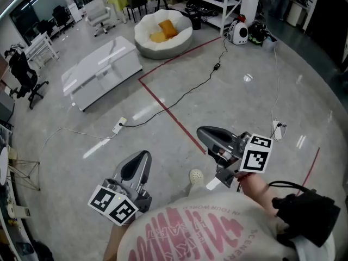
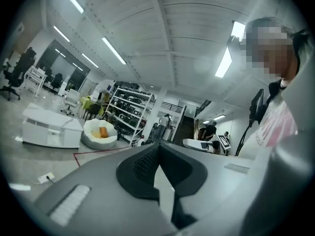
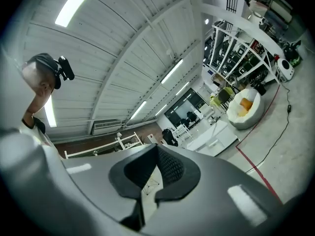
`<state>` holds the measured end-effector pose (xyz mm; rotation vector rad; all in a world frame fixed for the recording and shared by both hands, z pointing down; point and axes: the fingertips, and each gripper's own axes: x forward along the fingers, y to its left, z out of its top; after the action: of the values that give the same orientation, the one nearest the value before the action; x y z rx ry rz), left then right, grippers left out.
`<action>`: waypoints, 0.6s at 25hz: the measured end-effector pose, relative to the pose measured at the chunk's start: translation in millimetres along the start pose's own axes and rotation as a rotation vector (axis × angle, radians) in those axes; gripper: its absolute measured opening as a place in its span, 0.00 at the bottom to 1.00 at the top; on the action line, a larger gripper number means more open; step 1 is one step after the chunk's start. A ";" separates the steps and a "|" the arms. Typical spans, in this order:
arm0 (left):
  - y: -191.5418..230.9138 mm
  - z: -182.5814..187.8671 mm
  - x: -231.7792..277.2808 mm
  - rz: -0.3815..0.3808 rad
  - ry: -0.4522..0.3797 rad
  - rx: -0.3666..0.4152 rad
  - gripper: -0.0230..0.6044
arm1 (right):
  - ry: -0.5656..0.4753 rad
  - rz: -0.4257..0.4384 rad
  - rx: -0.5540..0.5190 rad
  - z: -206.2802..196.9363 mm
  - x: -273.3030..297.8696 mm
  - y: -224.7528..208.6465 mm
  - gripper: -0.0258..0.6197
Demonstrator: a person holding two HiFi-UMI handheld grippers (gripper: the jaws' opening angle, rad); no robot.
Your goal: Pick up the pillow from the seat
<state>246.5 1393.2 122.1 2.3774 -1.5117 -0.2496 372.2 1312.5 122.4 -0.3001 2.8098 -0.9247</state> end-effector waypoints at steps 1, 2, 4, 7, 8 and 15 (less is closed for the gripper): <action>6.2 2.8 11.3 0.006 0.002 0.011 0.06 | 0.003 -0.001 -0.001 7.2 4.0 -10.4 0.05; 12.2 5.6 22.8 0.010 0.004 0.020 0.06 | 0.006 -0.003 -0.001 14.7 7.9 -21.6 0.05; 23.8 10.8 46.6 0.010 0.004 0.027 0.06 | 0.005 -0.006 -0.005 31.7 15.5 -43.4 0.05; 40.6 20.6 82.8 0.010 -0.008 0.025 0.06 | -0.001 0.001 -0.025 60.5 26.4 -72.7 0.05; 44.9 24.2 94.7 0.009 -0.015 0.026 0.06 | -0.002 0.002 -0.032 69.9 29.3 -82.8 0.05; 73.2 39.0 164.9 0.014 -0.021 0.048 0.06 | 0.010 -0.002 -0.052 119.9 46.2 -140.6 0.05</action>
<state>242.7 1208.9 114.6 2.4075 -1.5598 -0.2383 373.4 1122.6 107.3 -0.3063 2.8463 -0.8569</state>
